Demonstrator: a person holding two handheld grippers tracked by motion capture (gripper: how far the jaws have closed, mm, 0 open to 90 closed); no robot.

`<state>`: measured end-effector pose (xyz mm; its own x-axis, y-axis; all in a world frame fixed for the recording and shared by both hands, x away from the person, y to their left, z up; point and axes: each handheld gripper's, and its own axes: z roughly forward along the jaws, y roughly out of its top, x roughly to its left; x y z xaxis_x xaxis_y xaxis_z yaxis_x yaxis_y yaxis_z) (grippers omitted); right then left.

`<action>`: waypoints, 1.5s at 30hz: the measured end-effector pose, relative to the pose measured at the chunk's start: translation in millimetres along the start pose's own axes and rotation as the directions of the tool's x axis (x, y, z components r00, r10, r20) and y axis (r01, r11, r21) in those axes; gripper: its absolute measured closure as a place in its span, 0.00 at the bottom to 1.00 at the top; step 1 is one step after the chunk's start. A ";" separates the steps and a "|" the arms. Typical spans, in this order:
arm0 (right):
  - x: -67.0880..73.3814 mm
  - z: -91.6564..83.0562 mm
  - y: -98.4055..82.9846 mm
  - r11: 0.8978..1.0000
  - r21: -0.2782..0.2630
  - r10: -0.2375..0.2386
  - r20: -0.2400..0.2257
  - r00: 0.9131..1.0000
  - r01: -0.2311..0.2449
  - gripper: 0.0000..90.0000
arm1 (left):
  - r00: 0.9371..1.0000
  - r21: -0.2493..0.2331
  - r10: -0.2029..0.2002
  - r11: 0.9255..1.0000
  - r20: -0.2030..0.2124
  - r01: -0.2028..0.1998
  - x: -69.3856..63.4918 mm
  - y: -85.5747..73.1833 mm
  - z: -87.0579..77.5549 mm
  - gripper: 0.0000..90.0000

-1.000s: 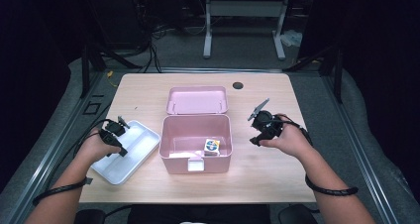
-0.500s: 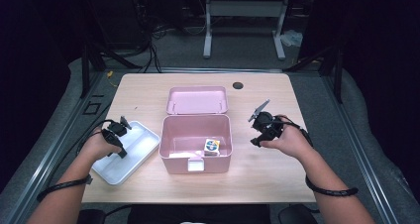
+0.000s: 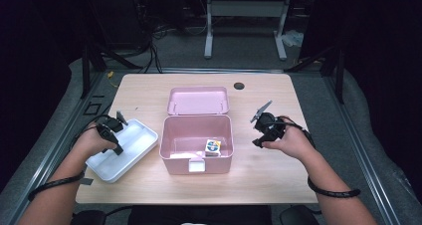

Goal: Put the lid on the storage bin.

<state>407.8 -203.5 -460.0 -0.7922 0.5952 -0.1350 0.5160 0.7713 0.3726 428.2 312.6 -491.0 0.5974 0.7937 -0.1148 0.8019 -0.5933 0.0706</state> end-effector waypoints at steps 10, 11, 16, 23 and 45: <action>0.3 -2.0 0.7 1.000 -0.012 0.000 0.013 1.000 0.000 0.48 | 0.999 -0.033 0.037 0.999 -0.010 -0.038 -1.7 -1.9 -37.8 0.99; 0.2 -2.1 0.9 1.000 -0.011 -0.002 0.014 1.000 0.002 0.48 | 0.999 -0.040 0.039 0.998 -0.011 -0.040 -2.5 -1.7 -41.2 0.99; 0.0 -2.2 1.8 1.000 -0.008 -0.008 0.013 1.000 0.008 0.48 | 0.998 -0.054 0.064 0.996 -0.021 -0.065 -4.3 0.0 -56.6 0.99; -0.3 -2.2 1.9 1.000 -0.010 -0.003 0.016 1.000 0.003 0.48 | 0.995 -0.076 0.100 0.992 -0.031 -0.102 -8.9 3.6 -76.1 0.99; -1.8 -6.6 0.3 1.000 -0.008 0.003 0.016 1.000 -0.002 0.48 | 0.947 -0.098 0.319 0.942 -0.028 -0.320 -74.3 61.6 -105.5 0.99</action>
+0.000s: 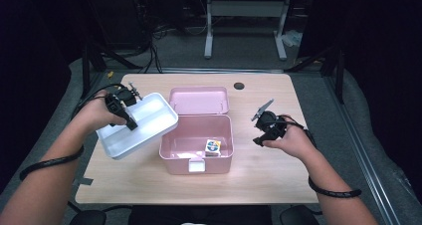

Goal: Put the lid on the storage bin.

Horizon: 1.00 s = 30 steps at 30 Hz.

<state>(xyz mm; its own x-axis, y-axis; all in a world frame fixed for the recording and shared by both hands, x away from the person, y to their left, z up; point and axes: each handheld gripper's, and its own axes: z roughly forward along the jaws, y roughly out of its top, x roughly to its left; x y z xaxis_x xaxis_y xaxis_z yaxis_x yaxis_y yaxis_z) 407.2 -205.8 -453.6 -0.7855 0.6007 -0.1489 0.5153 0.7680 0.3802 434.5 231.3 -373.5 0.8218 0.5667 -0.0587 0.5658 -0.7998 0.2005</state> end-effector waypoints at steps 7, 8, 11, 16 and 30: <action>1.1 -0.6 -3.3 1.000 -0.013 0.008 0.006 1.000 -0.008 0.48 | 0.996 -0.010 0.090 0.996 0.016 -0.090 -16.2 32.9 5.7 0.99; 1.6 -1.1 -5.4 1.000 -0.017 0.016 0.010 1.000 -0.016 0.48 | 0.992 -0.012 0.121 0.993 0.019 -0.121 -22.3 44.2 9.6 0.99; 1.2 -2.5 -9.4 1.000 -0.019 0.024 0.012 1.000 -0.024 0.49 | 0.988 -0.012 0.155 0.988 0.027 -0.155 -28.2 55.0 13.9 0.99; 0.4 -4.5 -15.7 0.999 -0.019 0.039 0.015 0.999 -0.038 0.49 | 0.957 -0.015 0.289 0.957 0.019 -0.288 -44.1 79.5 24.3 0.99; 1.9 -7.0 -33.8 0.996 -0.016 0.090 0.025 0.996 -0.089 0.49 | 0.851 0.003 0.524 0.851 0.041 -0.525 -86.0 121.2 51.1 0.99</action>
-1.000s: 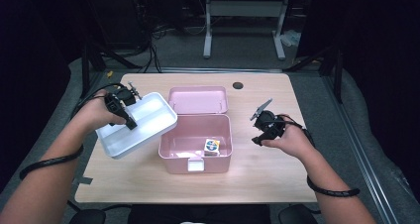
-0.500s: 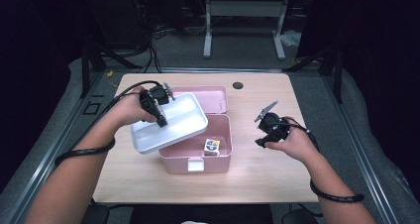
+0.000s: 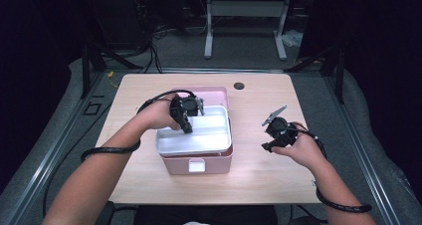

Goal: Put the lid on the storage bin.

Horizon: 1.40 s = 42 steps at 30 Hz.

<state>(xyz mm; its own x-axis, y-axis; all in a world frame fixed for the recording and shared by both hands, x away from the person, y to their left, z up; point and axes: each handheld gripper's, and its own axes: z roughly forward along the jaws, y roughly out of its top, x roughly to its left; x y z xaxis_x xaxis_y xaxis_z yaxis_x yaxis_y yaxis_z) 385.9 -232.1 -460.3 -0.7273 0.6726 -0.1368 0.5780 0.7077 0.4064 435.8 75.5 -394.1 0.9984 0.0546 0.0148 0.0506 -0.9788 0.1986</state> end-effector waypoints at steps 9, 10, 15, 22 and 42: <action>-0.8 1.0 1.7 1.000 -0.002 -0.003 -0.010 1.000 0.003 0.49 | 0.999 0.019 0.040 0.999 0.013 -0.040 -6.0 5.6 12.5 0.99; -0.2 1.7 3.4 1.000 -0.012 -0.004 -0.003 1.000 0.004 0.49 | 0.999 0.009 0.034 0.999 0.015 -0.034 -5.2 4.0 15.8 0.99; 1.0 3.5 8.2 1.000 -0.014 -0.004 -0.009 1.000 0.004 0.49 | 0.999 -0.010 0.026 1.000 0.023 -0.026 -3.9 0.2 20.4 0.99; 1.3 8.8 21.3 1.000 -0.022 -0.021 -0.013 1.000 0.020 0.49 | 1.000 -0.033 -0.013 0.999 0.018 0.014 -4.6 -4.3 26.8 0.98; -7.6 10.3 90.9 0.993 -0.113 0.009 -0.054 0.999 -0.015 0.48 | 0.987 -0.069 -0.162 0.985 -0.006 0.161 -6.8 -52.1 18.6 0.89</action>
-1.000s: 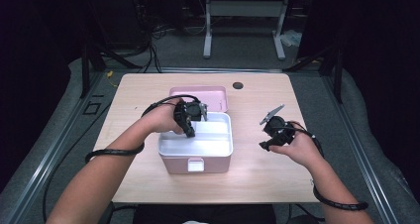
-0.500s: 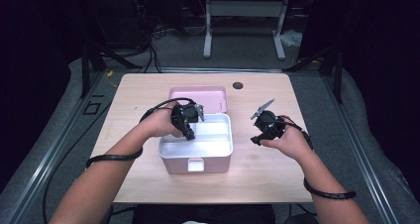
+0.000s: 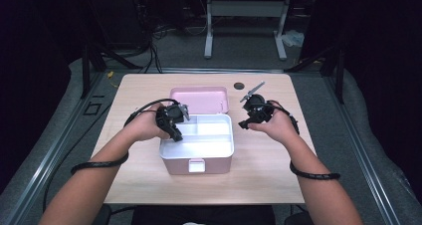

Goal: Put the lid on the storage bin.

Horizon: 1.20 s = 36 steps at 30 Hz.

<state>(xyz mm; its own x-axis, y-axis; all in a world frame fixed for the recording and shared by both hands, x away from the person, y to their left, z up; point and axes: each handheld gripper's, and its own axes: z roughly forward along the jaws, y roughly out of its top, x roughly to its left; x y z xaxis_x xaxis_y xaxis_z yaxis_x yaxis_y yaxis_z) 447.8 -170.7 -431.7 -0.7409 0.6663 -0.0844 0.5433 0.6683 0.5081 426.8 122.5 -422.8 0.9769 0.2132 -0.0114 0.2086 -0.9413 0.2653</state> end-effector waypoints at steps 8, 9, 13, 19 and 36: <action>-11.7 4.0 20.5 0.997 -0.027 0.072 -0.024 0.997 -0.072 0.46 | 1.000 -0.038 -0.020 0.999 0.000 0.019 -0.3 -5.4 0.1 0.89; -14.5 5.0 23.6 0.996 -0.031 0.084 -0.021 0.996 -0.084 0.45 | 1.000 -0.040 -0.024 0.999 0.001 0.024 -0.3 -5.4 0.3 0.89; -26.1 9.3 36.9 0.988 -0.060 0.144 -0.013 0.990 -0.144 0.45 | 0.999 -0.037 -0.032 0.999 0.007 0.033 0.4 -4.8 0.4 0.89; -39.4 31.5 61.8 0.976 -0.073 0.204 -0.023 0.979 -0.205 0.49 | 1.000 -0.020 -0.025 0.999 -0.001 0.025 0.0 -3.0 0.3 0.88; -56.5 93.1 92.4 0.906 -0.026 0.423 0.025 0.906 -0.422 0.57 | 0.999 -0.049 -0.034 0.998 0.000 0.034 -0.8 -6.4 0.5 0.89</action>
<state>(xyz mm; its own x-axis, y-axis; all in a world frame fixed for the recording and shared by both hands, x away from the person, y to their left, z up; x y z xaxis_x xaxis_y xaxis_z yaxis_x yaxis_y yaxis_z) 576.6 -115.9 -459.8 -0.4316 0.8944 0.1173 0.7949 0.3156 0.5182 424.8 128.2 -425.0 0.9692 0.2453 -0.0210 0.2395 -0.9195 0.3117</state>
